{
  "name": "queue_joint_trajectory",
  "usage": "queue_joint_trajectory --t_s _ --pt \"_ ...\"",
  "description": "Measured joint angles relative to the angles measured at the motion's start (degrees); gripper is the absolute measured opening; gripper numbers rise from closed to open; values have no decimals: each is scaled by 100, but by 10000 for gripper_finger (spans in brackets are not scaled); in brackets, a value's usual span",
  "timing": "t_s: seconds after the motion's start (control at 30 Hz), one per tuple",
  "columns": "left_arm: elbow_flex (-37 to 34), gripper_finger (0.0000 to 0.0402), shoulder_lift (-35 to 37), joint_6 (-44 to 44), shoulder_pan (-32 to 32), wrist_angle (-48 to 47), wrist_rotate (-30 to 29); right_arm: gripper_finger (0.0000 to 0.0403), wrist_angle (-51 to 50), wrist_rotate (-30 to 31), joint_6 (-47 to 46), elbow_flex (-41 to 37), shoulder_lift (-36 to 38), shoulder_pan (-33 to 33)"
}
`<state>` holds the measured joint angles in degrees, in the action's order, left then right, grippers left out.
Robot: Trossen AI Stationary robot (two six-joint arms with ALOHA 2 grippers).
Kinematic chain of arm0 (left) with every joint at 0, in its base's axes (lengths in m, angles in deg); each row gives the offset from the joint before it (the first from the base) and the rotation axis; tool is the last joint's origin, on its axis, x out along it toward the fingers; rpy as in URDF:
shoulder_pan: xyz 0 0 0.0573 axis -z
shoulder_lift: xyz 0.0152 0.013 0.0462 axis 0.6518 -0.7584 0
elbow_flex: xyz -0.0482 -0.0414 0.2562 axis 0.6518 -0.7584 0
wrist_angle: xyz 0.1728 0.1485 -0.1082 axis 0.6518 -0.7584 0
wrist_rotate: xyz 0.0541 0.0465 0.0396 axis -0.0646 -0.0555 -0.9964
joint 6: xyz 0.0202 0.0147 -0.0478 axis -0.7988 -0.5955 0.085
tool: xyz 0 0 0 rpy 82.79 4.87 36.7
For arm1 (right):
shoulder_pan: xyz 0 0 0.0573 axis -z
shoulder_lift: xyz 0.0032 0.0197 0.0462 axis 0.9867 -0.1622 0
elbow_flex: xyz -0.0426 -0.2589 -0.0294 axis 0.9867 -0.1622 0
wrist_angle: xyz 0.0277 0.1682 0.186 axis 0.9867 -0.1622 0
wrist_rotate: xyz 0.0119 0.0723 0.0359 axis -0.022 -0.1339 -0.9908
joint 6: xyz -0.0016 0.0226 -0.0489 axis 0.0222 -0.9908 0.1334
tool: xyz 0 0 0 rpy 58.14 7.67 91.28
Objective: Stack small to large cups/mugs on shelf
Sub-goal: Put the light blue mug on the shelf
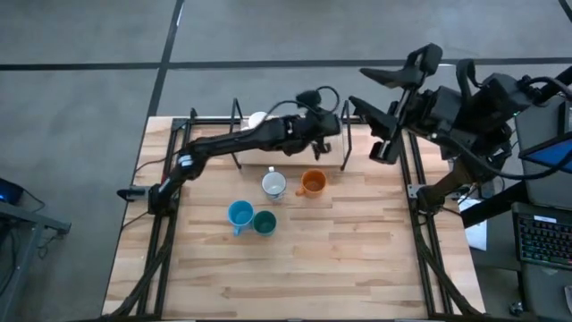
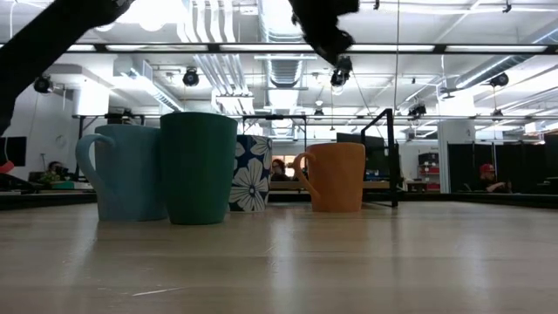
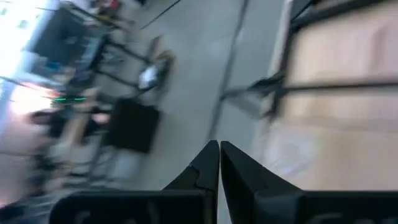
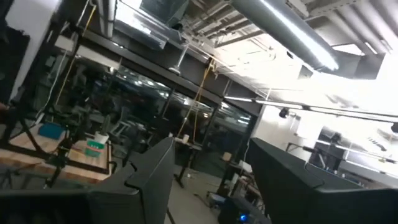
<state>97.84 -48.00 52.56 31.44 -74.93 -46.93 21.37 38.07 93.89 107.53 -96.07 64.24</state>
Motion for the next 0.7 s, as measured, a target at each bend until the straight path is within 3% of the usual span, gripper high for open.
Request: queue_joint_trajectory --t_s 0.1,0.3,0.57,0.7 --pt "7 2 428 -262 20 -26 -639 201 24 15 57 2 -87 54" --pt "18 2 1600 507 -229 291 -1771 201 316 4 321 4 -441 228" --pt "9 2 3084 423 -399 173 -1819 201 927 -63 923 9 -844 313" --pt "6 2 3607 420 -292 -15 -1813 201 1008 -74 655 11 -989 385"
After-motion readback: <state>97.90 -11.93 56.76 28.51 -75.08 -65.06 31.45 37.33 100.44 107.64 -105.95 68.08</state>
